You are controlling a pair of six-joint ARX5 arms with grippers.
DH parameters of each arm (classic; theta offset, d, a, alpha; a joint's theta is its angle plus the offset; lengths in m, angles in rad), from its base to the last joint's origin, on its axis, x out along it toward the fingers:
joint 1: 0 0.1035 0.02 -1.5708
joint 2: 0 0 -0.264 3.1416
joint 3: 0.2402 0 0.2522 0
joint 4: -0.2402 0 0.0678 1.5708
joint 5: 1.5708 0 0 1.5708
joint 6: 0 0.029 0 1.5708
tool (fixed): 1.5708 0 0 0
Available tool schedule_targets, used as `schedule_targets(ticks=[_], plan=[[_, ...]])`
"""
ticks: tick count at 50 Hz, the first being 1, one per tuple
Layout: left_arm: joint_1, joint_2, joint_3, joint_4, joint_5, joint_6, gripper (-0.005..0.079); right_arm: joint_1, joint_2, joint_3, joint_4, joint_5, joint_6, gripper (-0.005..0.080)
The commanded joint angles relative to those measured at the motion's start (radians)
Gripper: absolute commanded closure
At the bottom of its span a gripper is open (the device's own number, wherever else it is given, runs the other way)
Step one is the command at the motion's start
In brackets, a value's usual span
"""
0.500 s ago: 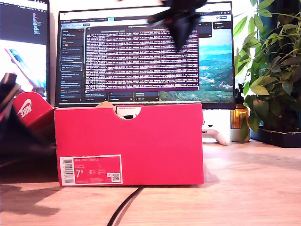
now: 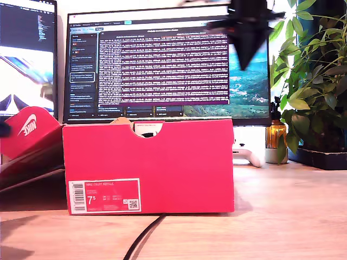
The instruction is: Pack the blue shoes by picking the first shoe and placing it inside the red shoebox, left side, then picking and rotating the second shoe and placing it in the shoebox
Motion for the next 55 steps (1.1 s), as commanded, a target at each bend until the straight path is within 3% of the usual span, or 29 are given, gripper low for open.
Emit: schedule_targets(ticks=[1,14,35,42,55], plan=[[0.000,-0.034,-0.008,-0.023,-0.026,0.022,0.0763,-0.008,-0.072,0.005,0.012,-0.003,0.006,0.0765],[0.004,-0.141,-0.008,-0.093,-0.051,0.074,0.0763,-0.113,-0.224,-0.175,0.085,-0.003,0.006,0.0765],[0.013,-0.294,-0.008,-0.252,-0.208,0.118,0.0763,-0.271,-0.562,-0.634,0.391,-0.014,-0.006,0.0764],[0.021,-0.378,-0.008,-0.296,-0.303,0.119,0.0763,-0.327,-0.646,-0.749,0.441,-0.121,-0.045,0.0764],[0.068,-0.401,-0.010,-0.312,-0.301,0.119,0.0763,-0.357,-0.732,-0.802,0.423,-0.260,-0.079,0.0764]])
